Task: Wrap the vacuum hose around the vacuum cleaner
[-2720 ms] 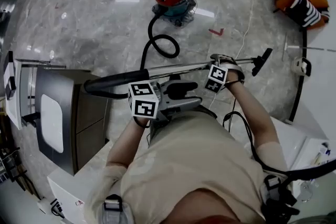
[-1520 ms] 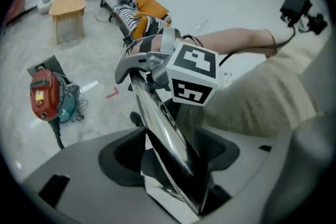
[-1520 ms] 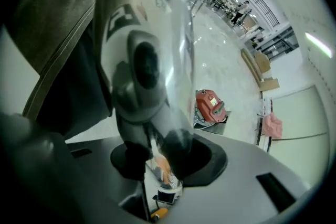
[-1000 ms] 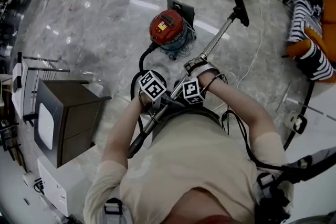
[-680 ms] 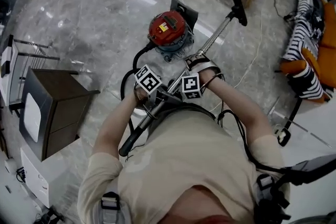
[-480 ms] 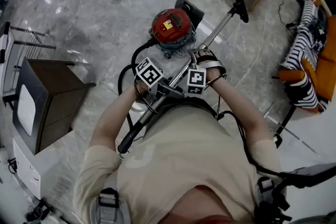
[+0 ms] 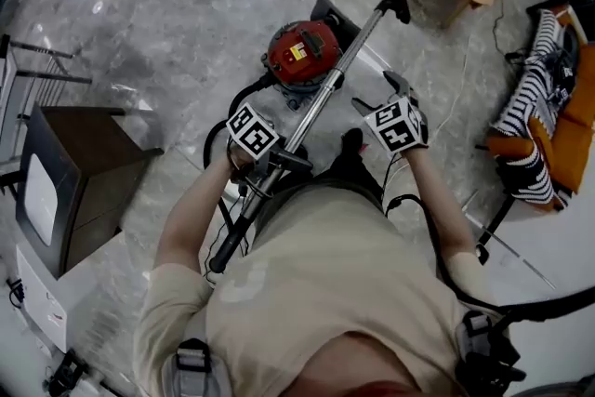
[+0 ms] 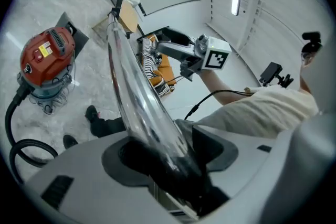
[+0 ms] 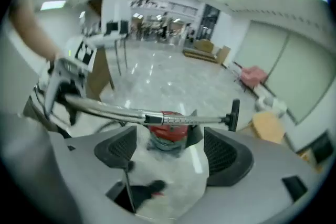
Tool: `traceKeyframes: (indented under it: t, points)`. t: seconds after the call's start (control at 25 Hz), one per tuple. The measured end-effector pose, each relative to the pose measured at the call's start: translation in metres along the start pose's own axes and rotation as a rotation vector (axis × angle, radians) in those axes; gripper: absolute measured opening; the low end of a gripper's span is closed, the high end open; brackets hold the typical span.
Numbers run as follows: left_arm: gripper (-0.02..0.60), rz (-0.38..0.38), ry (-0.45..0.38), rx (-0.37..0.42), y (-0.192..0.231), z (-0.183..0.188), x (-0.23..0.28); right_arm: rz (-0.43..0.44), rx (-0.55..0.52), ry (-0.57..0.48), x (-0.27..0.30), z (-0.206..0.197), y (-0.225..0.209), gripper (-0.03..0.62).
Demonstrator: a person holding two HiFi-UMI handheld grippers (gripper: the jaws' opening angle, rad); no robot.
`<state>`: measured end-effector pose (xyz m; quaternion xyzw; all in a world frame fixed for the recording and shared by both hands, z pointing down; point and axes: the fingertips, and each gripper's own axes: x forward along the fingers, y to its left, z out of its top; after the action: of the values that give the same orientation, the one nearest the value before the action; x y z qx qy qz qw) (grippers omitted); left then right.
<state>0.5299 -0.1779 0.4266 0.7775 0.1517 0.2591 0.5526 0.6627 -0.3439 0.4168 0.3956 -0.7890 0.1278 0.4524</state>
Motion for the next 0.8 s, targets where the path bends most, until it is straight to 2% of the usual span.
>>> traceKeyframes:
  t: [0.04,0.16,0.2,0.24,0.32,0.44,0.48,0.64,0.72,0.8]
  points:
    - [0.253,0.016,-0.025,-0.015,0.006,0.004,-0.001,0.095,0.2,-0.051,-0.002,-0.002,-0.005,0.396]
    - [0.261,0.073,-0.091,-0.04,0.014,0.006,-0.012,0.488,0.929,-0.192,0.011,0.0,0.006,0.396]
    - [0.267,0.099,-0.101,-0.036,0.013,0.005,-0.016,0.583,1.108,-0.221,0.02,0.002,0.013,0.396]
    - [0.27,0.124,-0.108,-0.025,0.011,0.004,-0.02,0.638,1.217,-0.237,0.03,0.002,0.02,0.396]
    - [0.27,0.162,-0.12,0.006,0.001,0.008,-0.028,0.691,1.291,-0.255,0.048,0.009,0.029,0.397]
    - [0.27,0.237,-0.108,0.056,-0.009,0.021,-0.037,0.829,1.339,-0.353,0.064,0.053,0.025,0.403]
    - [0.27,0.266,-0.098,0.072,-0.009,0.025,-0.038,0.876,1.35,-0.391,0.068,0.069,0.02,0.426]
    - [0.27,0.337,-0.047,0.125,-0.012,0.026,-0.031,1.006,1.334,-0.456,0.074,0.117,0.019,0.436]
    - [0.27,0.381,0.016,0.154,-0.007,0.022,-0.026,1.032,1.316,-0.459,0.071,0.133,0.021,0.434]
    - [0.27,0.424,0.071,0.176,0.001,0.016,-0.024,1.001,1.291,-0.44,0.076,0.131,0.022,0.416]
